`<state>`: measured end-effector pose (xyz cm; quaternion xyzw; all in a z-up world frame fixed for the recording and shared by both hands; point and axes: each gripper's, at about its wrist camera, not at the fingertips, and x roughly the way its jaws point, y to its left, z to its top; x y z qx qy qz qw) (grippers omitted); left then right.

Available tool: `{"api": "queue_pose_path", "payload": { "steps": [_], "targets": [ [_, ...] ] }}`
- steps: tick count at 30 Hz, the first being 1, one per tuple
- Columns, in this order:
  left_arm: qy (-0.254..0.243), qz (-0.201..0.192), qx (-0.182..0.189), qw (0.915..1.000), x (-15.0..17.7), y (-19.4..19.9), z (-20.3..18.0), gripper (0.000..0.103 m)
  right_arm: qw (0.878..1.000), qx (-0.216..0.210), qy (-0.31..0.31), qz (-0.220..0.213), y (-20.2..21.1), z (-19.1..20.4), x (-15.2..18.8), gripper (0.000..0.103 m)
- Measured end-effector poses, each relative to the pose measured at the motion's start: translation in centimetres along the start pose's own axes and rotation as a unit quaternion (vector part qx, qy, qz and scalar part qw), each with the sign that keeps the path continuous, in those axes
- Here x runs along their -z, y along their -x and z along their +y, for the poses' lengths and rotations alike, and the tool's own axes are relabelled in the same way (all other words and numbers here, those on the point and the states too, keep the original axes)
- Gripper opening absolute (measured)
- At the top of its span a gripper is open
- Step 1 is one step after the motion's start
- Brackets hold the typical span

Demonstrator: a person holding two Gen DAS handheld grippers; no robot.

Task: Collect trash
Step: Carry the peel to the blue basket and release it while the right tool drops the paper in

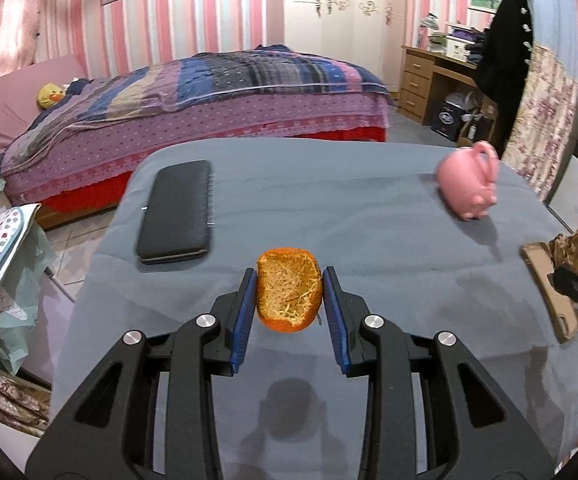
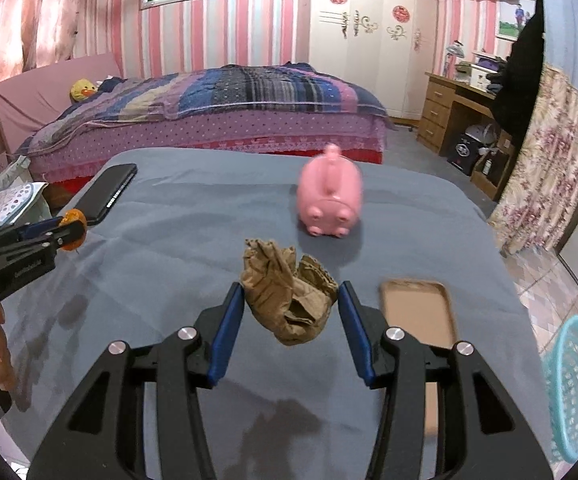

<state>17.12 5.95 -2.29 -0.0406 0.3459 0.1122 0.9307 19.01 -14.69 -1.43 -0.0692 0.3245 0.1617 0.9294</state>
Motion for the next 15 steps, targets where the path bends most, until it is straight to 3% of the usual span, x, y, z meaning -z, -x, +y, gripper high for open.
{"api": "queue_pose_path", "payload": {
  "steps": [7, 15],
  "targets": [
    [-0.03, -0.005, 0.028, 0.9992, 0.6, 1.1, -4.9, 0.032, 1.0, 0.019, -0.02, -0.005, 3.0, -4.0, 1.4, 0.049],
    [-0.062, -0.007, 0.049, 0.9969, 0.9, 1.6, -9.5, 0.032, 0.998, 0.067, 0.004, -0.001, 5.9, -8.8, 3.4, 0.049]
  ]
}}
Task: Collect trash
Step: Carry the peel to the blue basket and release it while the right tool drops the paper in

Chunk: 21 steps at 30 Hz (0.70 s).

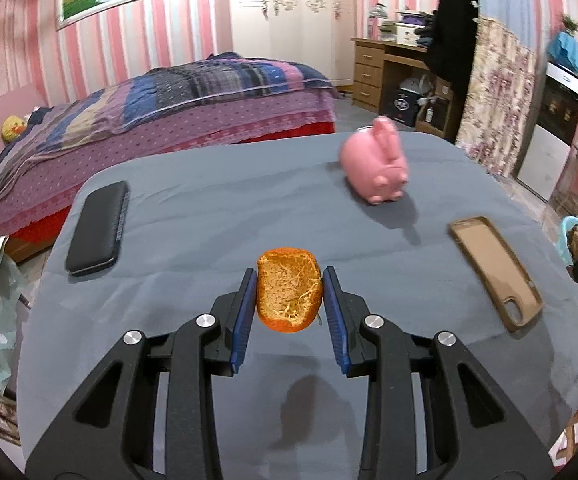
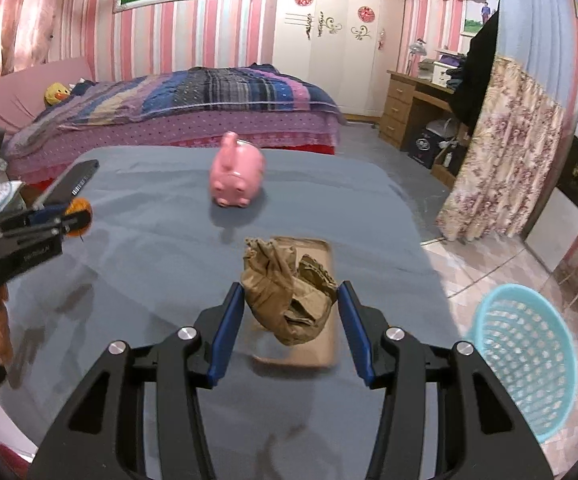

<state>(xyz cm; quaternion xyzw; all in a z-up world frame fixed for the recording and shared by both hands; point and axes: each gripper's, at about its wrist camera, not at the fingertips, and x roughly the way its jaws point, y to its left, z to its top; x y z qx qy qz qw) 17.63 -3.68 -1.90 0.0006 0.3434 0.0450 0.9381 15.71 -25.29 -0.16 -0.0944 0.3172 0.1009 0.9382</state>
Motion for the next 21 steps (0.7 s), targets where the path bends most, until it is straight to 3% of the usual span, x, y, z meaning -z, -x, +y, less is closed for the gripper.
{"api": "queue_pose_path", "payload": {
  "steps": [21],
  "targets": [
    [-0.079, -0.02, 0.091, 0.9925, -2.1, -0.2, -14.7, 0.032, 0.992, 0.064, -0.106, -0.008, 0.6, -12.6, 3.9, 0.049]
  ]
}}
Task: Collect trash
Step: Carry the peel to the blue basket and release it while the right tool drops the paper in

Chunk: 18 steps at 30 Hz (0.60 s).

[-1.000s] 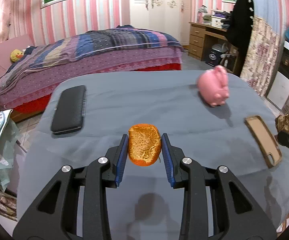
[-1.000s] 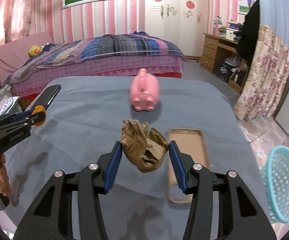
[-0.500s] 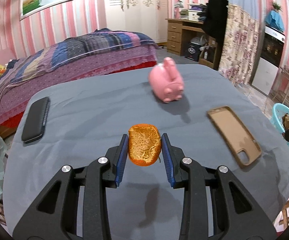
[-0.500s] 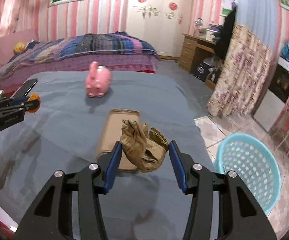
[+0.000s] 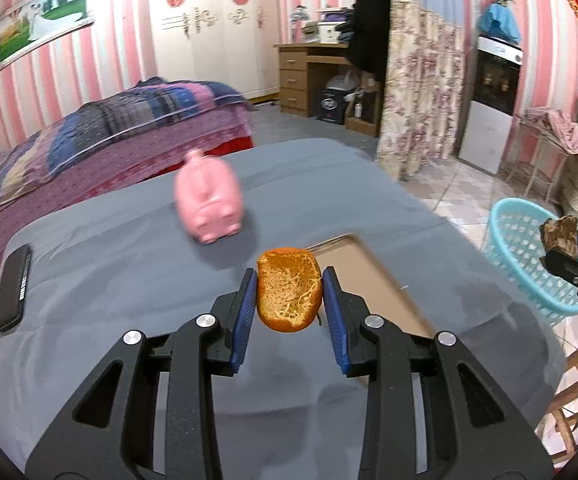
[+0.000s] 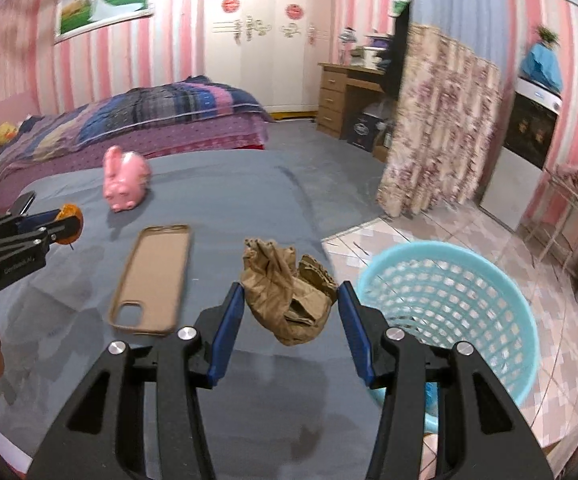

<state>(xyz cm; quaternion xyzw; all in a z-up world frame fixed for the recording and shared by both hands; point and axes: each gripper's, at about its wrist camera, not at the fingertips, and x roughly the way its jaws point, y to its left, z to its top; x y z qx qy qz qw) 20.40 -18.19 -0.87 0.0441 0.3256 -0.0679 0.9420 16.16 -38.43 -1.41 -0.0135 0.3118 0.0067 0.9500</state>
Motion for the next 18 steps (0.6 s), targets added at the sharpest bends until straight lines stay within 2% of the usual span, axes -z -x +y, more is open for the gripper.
{"api": "queue_pose_path", "payload": {
  "steps": [8, 18],
  "targets": [
    [-0.03, -0.009, 0.044, 0.9986, -1.9, -1.4, -6.1, 0.032, 0.998, 0.034, -0.059, -0.006, 0.1, -5.8, 0.2, 0.049],
    [-0.076, -0.016, 0.099, 0.9921, -3.1, -3.4, -14.3, 0.032, 0.992, 0.091, -0.088, 0.0, -1.0, -10.9, 0.5, 0.049]
  ]
}}
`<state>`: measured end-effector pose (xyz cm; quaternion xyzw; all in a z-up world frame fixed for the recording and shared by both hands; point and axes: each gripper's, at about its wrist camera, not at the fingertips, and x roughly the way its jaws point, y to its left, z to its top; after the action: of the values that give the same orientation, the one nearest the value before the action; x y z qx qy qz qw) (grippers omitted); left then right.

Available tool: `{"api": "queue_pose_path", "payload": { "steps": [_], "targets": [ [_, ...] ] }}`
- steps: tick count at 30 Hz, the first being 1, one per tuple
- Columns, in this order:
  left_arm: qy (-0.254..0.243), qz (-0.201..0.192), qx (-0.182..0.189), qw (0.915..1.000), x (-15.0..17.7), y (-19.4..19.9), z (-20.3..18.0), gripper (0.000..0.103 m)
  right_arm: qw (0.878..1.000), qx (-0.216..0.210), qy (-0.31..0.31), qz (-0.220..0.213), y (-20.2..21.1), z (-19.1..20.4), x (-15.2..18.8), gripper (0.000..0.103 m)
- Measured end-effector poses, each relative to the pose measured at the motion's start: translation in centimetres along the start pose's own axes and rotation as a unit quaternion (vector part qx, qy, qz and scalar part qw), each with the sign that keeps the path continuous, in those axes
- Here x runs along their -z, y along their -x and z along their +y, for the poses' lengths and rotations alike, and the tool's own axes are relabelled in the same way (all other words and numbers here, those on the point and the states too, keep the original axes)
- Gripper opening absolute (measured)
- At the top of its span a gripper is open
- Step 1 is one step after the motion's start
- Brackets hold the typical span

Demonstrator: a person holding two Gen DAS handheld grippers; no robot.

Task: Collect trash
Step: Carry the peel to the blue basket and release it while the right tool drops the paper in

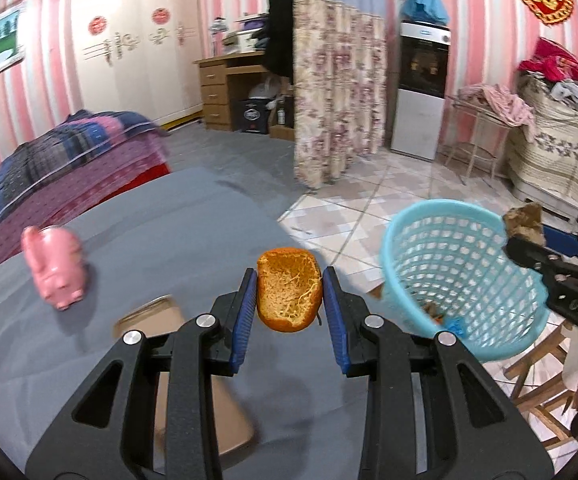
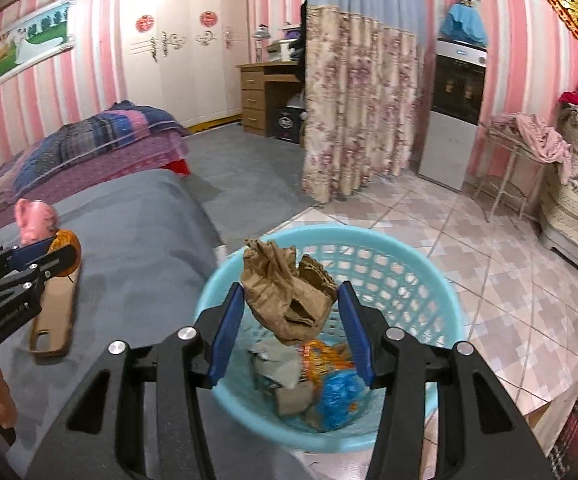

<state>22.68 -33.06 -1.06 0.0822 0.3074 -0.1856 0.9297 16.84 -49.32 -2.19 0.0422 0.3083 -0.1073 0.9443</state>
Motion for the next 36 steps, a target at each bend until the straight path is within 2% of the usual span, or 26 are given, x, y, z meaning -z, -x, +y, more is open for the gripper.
{"api": "queue_pose_path", "payload": {
  "steps": [10, 14, 19, 23, 27, 29, 31, 33, 36],
  "targets": [
    [-0.019, 0.007, 0.045, 0.9988, -1.2, -2.5, -5.4, 0.032, 0.999, 0.04, -0.024, 0.011, -1.8, -3.4, 0.3, 0.049],
    [-0.036, 0.027, 0.075, 0.9961, -1.1, -3.9, -7.8, 0.032, 0.998, 0.053, -0.04, 0.015, -2.0, -4.8, 0.4, 0.049],
    [-0.056, 0.031, 0.089, 0.994, -1.1, -5.1, -10.6, 0.032, 0.995, 0.065, -0.068, 0.022, -2.2, -7.0, 0.8, 0.049],
    [-0.051, 0.041, 0.102, 0.9926, -1.3, -6.2, -11.1, 0.032, 0.994, 0.067, -0.082, 0.02, -2.3, -8.1, 1.0, 0.049],
    [-0.061, 0.041, 0.098, 0.9925, -1.7, -7.1, -11.6, 0.035, 0.995, 0.063, -0.079, 0.017, -2.3, -8.2, 1.3, 0.049],
    [-0.064, 0.042, 0.096, 0.9925, -1.8, -7.4, -11.7, 0.042, 0.995, 0.061, -0.076, 0.018, -2.4, -8.2, 1.5, 0.049],
    [-0.066, 0.036, 0.092, 0.9929, -2.0, -7.2, -11.5, 0.066, 0.995, 0.059, -0.074, 0.019, -2.5, -8.1, 1.6, 0.049],
    [-0.066, 0.023, 0.08, 0.9943, -2.3, -6.8, -11.2, 0.075, 0.995, 0.059, -0.072, 0.021, -2.6, -7.9, 1.6, 0.049],
    [-0.06, 0.016, 0.07, 0.9956, -2.6, -6.4, -10.0, 0.082, 0.996, 0.058, -0.07, 0.022, -2.7, -7.5, 1.4, 0.049]
  ]
}}
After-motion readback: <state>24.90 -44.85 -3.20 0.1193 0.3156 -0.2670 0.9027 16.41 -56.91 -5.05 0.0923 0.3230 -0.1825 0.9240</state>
